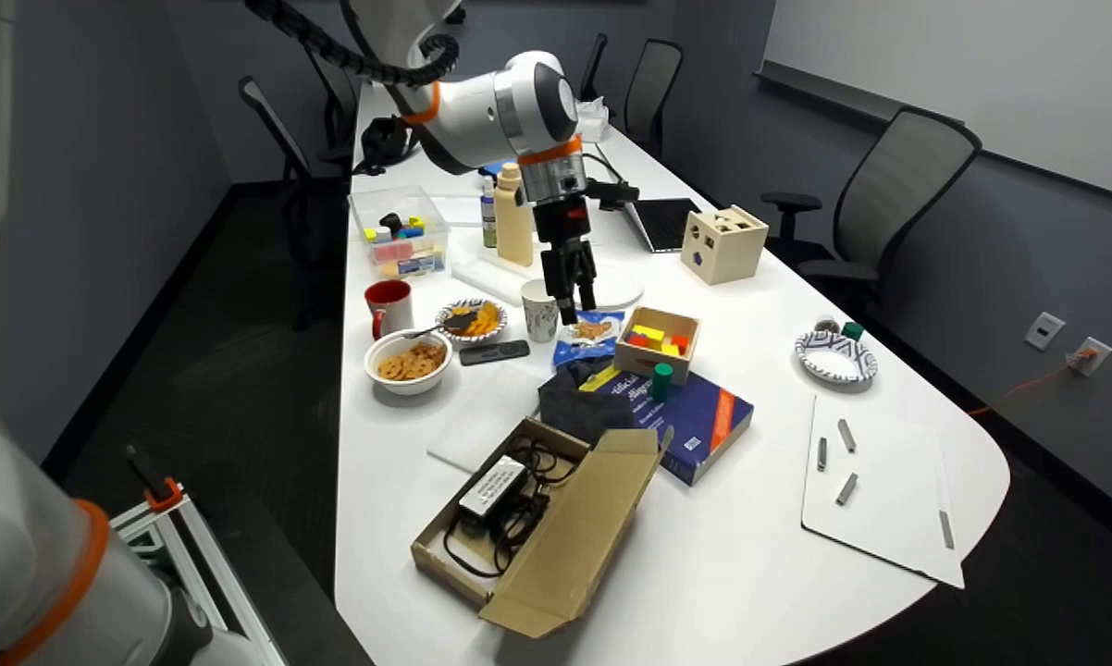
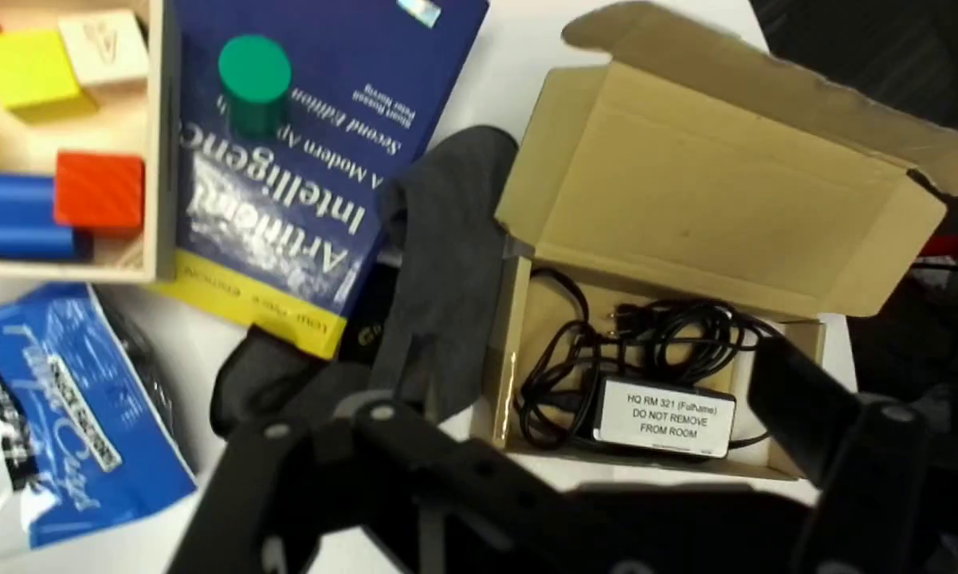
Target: Press the remote control
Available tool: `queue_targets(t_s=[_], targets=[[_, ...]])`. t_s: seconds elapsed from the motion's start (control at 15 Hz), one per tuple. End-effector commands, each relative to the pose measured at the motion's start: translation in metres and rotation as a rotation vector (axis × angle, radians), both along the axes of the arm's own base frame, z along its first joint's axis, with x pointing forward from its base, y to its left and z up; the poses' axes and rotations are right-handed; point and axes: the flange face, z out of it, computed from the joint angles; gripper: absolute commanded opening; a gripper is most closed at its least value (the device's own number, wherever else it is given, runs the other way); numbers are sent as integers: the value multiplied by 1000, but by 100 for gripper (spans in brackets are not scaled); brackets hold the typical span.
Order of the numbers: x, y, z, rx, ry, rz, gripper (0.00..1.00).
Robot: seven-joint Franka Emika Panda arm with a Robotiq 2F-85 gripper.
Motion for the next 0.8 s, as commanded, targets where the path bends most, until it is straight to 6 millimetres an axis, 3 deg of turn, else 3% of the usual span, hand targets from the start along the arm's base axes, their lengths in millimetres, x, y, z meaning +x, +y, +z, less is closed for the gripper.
queue_targets(t_s=[0.0,0.27,0.33,0.73], targets=[[-6,42,-19,44,81,180,100],[-18,76,-41,43,201,377,100],[-23,71,-36,40,157,295,100],[-25,72,-42,34,166,299,100]])
